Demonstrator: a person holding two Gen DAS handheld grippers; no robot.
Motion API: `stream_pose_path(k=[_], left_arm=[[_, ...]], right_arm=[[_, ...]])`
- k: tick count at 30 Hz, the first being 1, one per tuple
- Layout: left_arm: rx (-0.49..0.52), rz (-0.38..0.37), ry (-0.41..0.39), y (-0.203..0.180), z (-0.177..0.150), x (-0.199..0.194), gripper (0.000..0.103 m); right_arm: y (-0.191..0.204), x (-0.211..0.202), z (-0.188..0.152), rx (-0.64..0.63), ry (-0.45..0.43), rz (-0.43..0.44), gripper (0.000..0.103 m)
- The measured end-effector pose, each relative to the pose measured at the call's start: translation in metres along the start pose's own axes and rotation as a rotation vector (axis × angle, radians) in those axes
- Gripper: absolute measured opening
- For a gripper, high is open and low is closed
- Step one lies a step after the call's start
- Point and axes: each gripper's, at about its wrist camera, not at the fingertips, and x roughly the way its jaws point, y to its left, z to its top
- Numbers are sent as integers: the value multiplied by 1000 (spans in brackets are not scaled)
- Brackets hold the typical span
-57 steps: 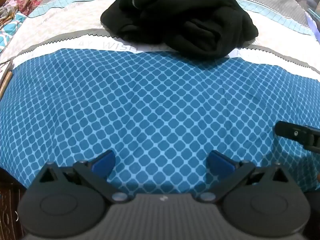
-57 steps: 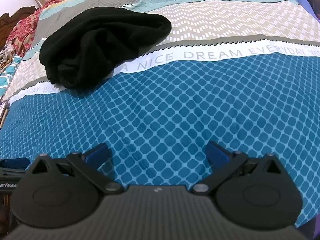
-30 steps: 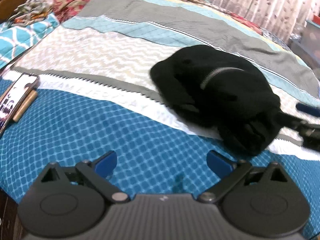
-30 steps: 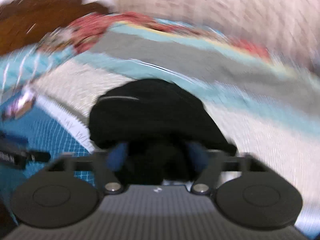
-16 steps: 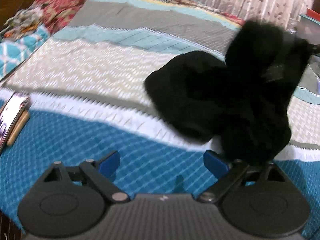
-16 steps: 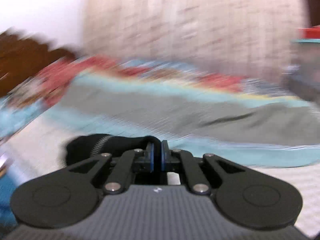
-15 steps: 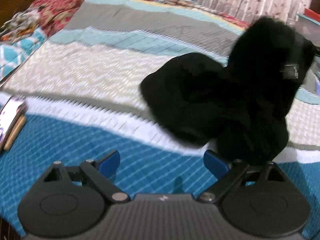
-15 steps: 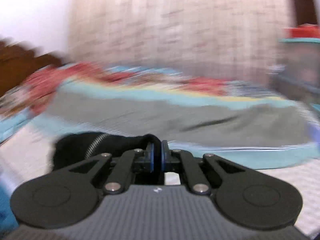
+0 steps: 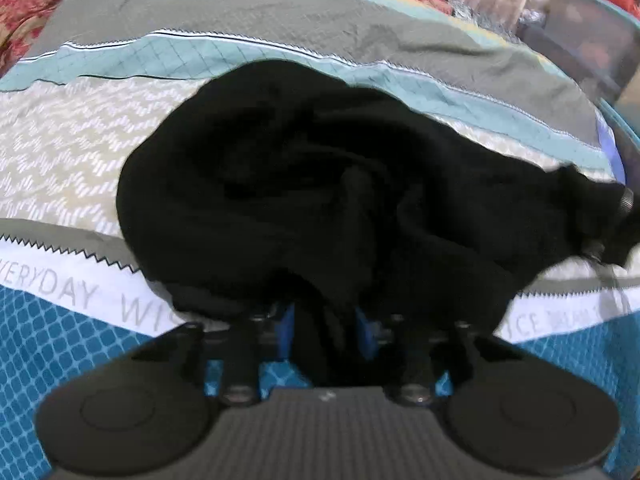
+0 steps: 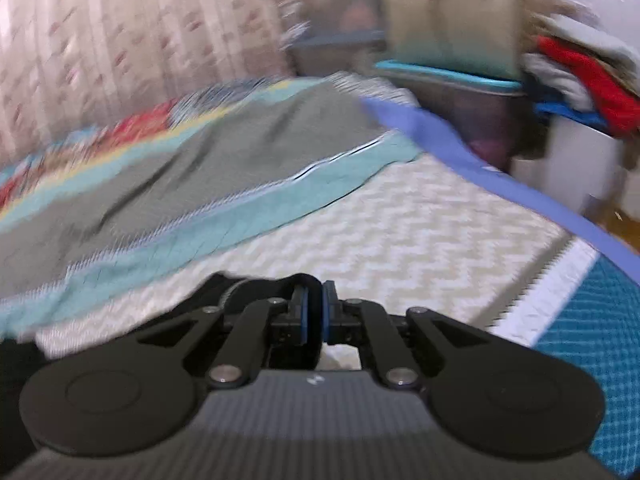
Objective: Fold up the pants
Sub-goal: 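Grasp the black pants with the left gripper and lift them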
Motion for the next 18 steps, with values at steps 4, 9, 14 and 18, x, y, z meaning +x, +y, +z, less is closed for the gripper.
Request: stream_pose_path(k=[4,9,14,18], left_arm=[[-16,-38,-121,21,12,-42,15],[-129,11,-292,70,57,-99,11],[-96,195,-359,70,101,-104,30],[-99,196,-355,72,85,-110,59]], right_arm=[[-28,-29,23,69,-110,-46,9],[-40,-39,31,104,-138,-8,9],[-27,-20,10,77,-30,54,11],[-16,-12,-15,36,36,42,14]])
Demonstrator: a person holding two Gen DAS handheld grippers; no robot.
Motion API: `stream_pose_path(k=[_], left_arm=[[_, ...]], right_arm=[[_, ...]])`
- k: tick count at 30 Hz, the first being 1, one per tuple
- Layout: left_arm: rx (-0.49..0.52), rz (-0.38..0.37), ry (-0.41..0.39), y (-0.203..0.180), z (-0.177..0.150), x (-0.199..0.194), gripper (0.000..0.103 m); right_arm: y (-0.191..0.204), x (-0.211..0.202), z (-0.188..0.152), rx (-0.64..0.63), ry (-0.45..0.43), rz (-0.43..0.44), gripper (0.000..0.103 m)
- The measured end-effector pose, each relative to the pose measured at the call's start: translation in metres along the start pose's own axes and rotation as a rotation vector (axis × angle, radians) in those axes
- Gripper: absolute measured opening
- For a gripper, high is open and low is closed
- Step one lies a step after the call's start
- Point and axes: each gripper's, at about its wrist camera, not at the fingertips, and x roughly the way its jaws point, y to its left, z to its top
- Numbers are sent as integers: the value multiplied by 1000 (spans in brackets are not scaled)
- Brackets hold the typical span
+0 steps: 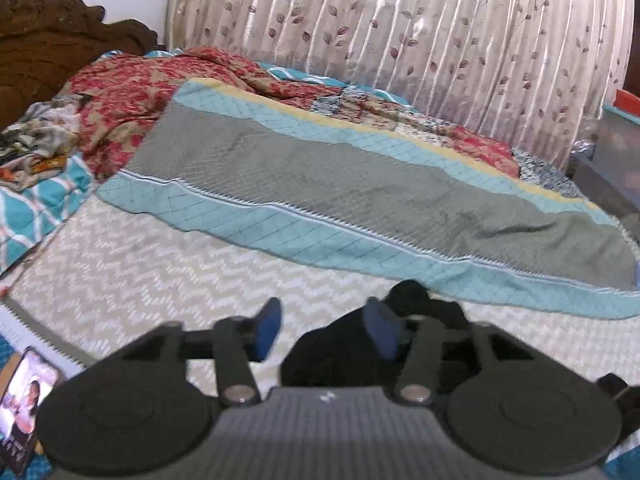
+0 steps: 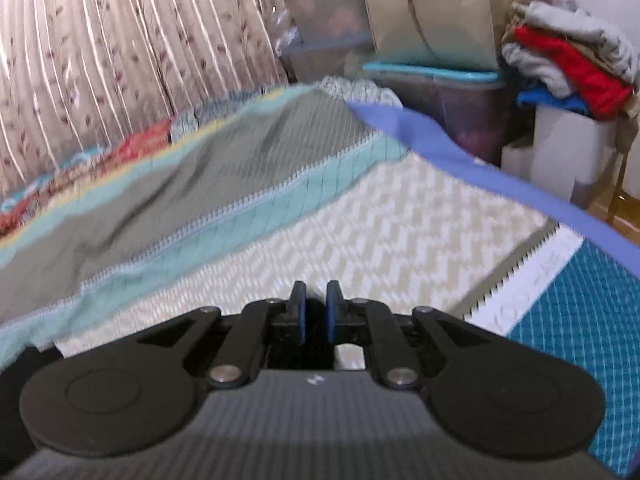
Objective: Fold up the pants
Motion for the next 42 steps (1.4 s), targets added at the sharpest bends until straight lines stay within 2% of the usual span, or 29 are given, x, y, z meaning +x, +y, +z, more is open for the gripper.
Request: stream_pose_path(k=[2,4,7,9,12,14,15,16,17,18,19,21,24,27,29,31,32,34,35,37,38,39,40,42], left_arm=[[-29,25,24,18,-16,-6,62],[-88,12,87,37,-31,-5,66],[-173,-30,189,60,-53,8,70],[-204,-45,230,65,-60,20,84],[-281,-142,283,66,-68,44,96],[-349,-199,323,70,-71,66,100],[-398,-218,347,72,-71,78,95],[-442,-226,364,70,-72,87,82],[-493,-249,404,70,-73,100,31],[-522,-269,454,68,-72,107,17],[-535,-266,470,67,-66,107,16],[-460,-278,368,61,-44,80,14],[-401,-382,199,69,-11,8,13],[-324,-412,24,87,-4,-72,10],[-279,-387,-62,103,-17,-114,10],[-256,-327,-72,118,-43,-133,12],[-263,-293,-38,125,-63,-133,17],[-311,-238,68,137,-98,-121,19],[-338,-198,156,140,-121,-108,21],[-379,-124,282,147,-155,-90,29],[-408,-98,326,153,-171,-85,40],[-451,-87,357,164,-184,-84,47],[-493,-87,373,168,-190,-79,49],[-572,-109,375,178,-195,-77,57]], right_arm=[[-6,3,-7,5,26,-24,26],[-14,2,-12,18,34,-53,34],[-23,-3,-14,-3,25,-73,35],[-23,-5,-15,-18,19,-72,36],[-18,-8,-16,-13,20,-58,42],[-13,-5,-19,-28,36,-33,44],[-9,-3,-20,-45,45,-22,44],[-5,0,-22,-62,52,-20,46],[-1,3,-23,-73,56,-23,47],[2,6,-24,-82,61,-24,47],[5,10,-24,-90,66,-24,47],[8,15,-21,-101,68,-32,47],[6,16,-13,-102,35,-45,47],[3,16,-4,-111,15,-39,47],[3,16,0,-122,6,-30,47],[4,18,0,-129,13,-17,47],[5,19,-2,-131,23,-4,47],[10,21,-8,-145,55,35,47],[15,22,-12,-162,73,60,47],[29,21,-24,-226,106,124,51],[38,20,-31,-264,119,153,58],[48,20,-39,-311,135,182,62],[59,21,-46,-366,149,202,68],[82,26,-60,-464,153,202,69]])
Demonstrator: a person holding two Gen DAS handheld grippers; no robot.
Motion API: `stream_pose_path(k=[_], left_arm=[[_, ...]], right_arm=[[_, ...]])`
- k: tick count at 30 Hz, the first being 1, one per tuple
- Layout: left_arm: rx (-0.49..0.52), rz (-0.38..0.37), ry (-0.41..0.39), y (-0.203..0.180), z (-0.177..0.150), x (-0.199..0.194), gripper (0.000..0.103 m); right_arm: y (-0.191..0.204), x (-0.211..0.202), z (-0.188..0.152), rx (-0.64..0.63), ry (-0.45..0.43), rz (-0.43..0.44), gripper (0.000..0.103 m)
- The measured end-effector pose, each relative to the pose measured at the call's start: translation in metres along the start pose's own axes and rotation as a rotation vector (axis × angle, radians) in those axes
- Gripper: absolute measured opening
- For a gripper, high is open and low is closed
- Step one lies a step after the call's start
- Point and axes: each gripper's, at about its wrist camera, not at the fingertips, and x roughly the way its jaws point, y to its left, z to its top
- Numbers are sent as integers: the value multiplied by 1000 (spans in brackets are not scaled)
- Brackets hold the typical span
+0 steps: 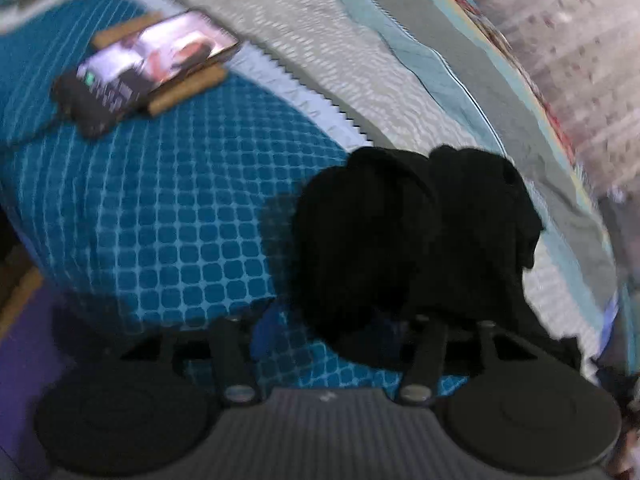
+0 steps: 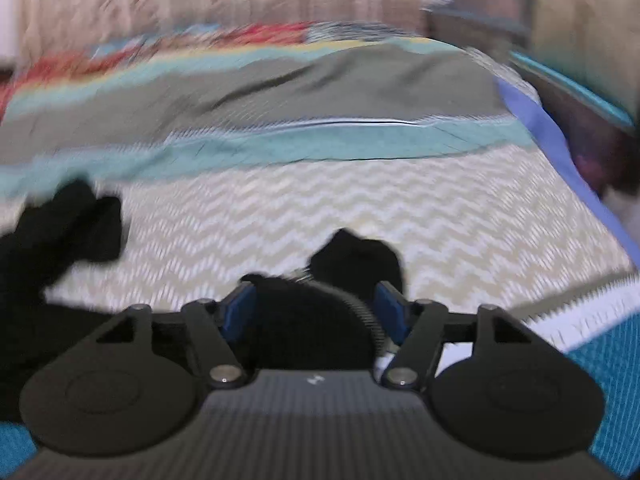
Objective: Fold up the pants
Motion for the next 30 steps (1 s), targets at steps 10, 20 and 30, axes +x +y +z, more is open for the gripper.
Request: stream_pose_path(k=[10,20,30], left_arm=[[-53,-66,-12,-13,10,-1,21],[-11,-139,82,-22,-16,-20,9],[160,14,117,-41,-54,-40,36]], right_arm=[[-27,28,18,37,21,-106,6],[-197,-98,-30,452,-169,-400,6],[-252,-108,-123,870,-37,-485,62]])
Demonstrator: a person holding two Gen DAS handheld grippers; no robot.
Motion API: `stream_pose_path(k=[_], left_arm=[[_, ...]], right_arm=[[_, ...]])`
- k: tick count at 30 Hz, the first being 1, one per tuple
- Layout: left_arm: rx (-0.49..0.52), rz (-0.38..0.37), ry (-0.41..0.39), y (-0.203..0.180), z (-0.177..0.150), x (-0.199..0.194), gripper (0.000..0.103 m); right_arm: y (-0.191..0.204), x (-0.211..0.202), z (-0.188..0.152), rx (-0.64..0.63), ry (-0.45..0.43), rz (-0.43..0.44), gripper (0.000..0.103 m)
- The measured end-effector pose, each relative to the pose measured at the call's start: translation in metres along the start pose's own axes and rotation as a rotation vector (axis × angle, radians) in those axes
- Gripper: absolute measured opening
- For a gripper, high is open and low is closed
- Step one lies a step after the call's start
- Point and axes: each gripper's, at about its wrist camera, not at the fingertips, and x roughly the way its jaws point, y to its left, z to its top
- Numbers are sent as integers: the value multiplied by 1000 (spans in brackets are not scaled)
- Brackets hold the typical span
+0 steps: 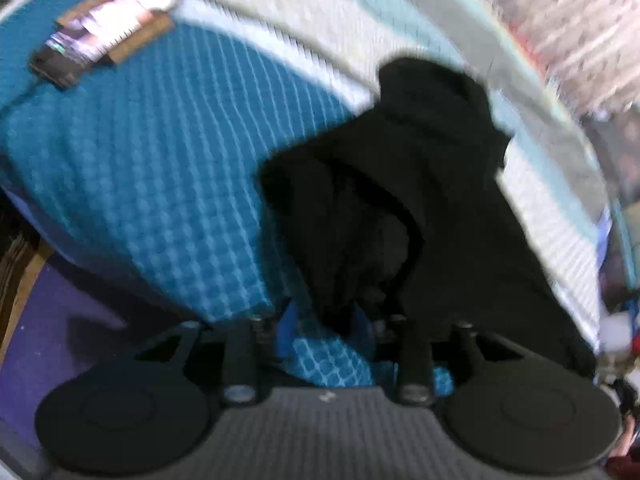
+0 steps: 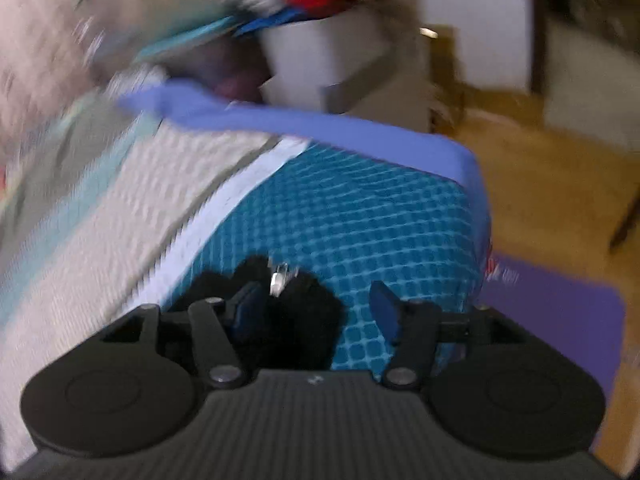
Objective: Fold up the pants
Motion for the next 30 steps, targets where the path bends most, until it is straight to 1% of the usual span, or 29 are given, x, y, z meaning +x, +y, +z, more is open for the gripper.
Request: stream_pose_path(k=[1,2,4,5,7,8,9,11,13,16,17,19,20,22,24,25,26,27,28,29,30], left_arm=[[-9,-1,-45,5,5,-13,38],[-26,6,-102,12,12,-29,42],[-53,29,-186,21,28,-48,43],[-61,47,-208,23,38,-50,43],[-55,68,-239,22,57,-47,43],[-43,67,-252,11,69,-37,46],[-25,56,-257,7,77,-30,52],[14,23,-251,-10,94,-3,56],[42,-9,-216,-26,109,26,56],[63,-40,-186,-41,128,58,56],[63,-47,-178,-36,128,65,57],[50,-60,-151,-31,134,80,59],[45,-66,-137,-29,135,85,60],[44,-76,-123,-26,134,92,66],[37,-92,-116,-22,128,93,76],[22,-101,-112,-19,125,94,77],[0,-114,-99,-15,119,96,74],[-13,-124,-82,-13,115,98,62],[-21,-132,-65,-11,111,100,52],[-22,-153,-46,-11,106,102,38],[-19,-176,-40,-12,102,102,26]], right_arm=[[-3,-6,3,35,-27,-7,61],[-2,-13,6,41,-64,-16,59],[11,-24,9,-7,-136,4,59],[23,-30,8,-43,-153,34,59],[58,-37,3,-129,-138,129,59],[79,-39,-2,-178,-114,188,59],[101,-40,-8,-224,-88,240,59],[155,-39,-27,-330,-13,370,60],[208,-35,-50,-425,80,491,59],[288,-28,-95,-545,225,623,59],[312,-25,-111,-576,262,655,60],[362,-13,-142,-637,322,695,61],[387,-4,-160,-664,346,705,62],[428,14,-183,-691,402,717,65],[462,39,-209,-712,455,709,71],[473,42,-223,-722,474,686,72],[483,55,-235,-720,507,667,71],[489,72,-244,-695,567,666,67],[495,79,-253,-669,619,679,34],[501,80,-257,-664,642,695,12],[506,74,-256,-693,611,687,11]])
